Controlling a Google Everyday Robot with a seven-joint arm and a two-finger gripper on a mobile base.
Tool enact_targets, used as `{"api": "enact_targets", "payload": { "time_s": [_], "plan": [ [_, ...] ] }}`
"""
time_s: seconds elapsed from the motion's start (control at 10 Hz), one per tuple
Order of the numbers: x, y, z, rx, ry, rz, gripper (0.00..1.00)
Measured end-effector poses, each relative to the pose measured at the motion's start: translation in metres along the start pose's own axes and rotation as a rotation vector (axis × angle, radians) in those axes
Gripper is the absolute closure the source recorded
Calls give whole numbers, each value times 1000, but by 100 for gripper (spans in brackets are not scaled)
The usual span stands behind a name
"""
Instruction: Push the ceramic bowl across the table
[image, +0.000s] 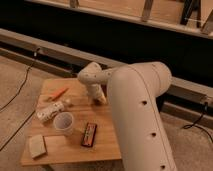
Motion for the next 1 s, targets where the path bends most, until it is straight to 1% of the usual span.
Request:
{"api": "enact_targets", "payload": {
  "time_s": [0.5, 0.8, 1.0],
  "plan": [
    [-5, -2, -12, 13, -37, -20, 35],
    [-6, -3, -16, 21, -48, -23, 35],
    [-8, 1, -16, 22, -53, -31, 35]
  ]
}}
